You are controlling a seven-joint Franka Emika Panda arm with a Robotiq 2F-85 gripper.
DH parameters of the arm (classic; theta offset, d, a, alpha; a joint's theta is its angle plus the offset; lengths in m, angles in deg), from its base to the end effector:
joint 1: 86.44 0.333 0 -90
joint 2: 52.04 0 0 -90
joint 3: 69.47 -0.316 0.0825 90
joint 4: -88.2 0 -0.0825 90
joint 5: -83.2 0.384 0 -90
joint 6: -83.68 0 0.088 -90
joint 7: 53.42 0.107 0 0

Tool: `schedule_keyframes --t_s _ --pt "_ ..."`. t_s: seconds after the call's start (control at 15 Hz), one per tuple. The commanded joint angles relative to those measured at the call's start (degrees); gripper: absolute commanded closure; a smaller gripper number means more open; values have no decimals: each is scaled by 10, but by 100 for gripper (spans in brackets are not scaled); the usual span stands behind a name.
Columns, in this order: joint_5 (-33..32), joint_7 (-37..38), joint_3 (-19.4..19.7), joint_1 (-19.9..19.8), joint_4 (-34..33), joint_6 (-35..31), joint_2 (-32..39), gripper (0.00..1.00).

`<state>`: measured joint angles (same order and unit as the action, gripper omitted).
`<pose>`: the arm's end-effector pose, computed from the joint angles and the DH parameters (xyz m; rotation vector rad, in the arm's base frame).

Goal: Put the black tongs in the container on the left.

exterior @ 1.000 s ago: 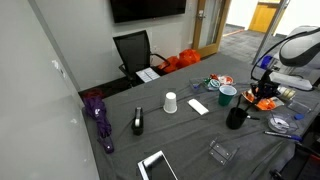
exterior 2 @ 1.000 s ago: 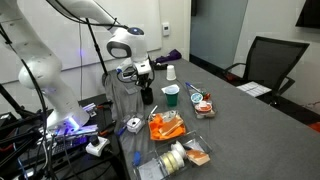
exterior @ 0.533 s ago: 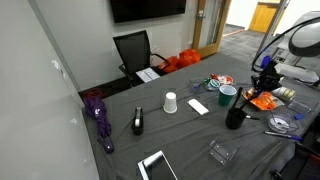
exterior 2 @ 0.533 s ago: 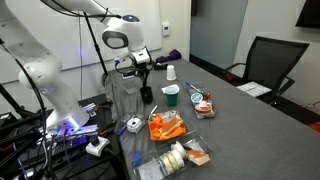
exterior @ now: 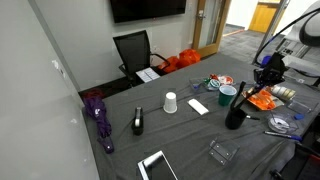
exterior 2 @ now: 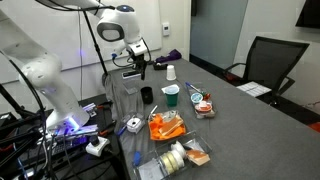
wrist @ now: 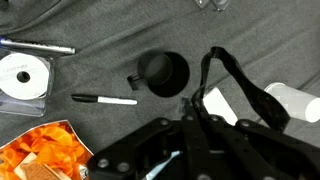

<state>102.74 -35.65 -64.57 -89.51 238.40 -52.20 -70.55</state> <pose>0.4122 -0.0529 0.3649 -2.6979 0.9599 -0.0632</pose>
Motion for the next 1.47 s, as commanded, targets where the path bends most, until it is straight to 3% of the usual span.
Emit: schedule_keyframes --t_s 0.0,0.27,0.67,1.4 --pt "33 -46 7 8 7 27 -18 99" --pt "76 -116 14 22 7 58 1 99" --pt "109 -144 -8 46 26 26 51 99" --pt "199 -103 -90 102 38 -124 164 99"
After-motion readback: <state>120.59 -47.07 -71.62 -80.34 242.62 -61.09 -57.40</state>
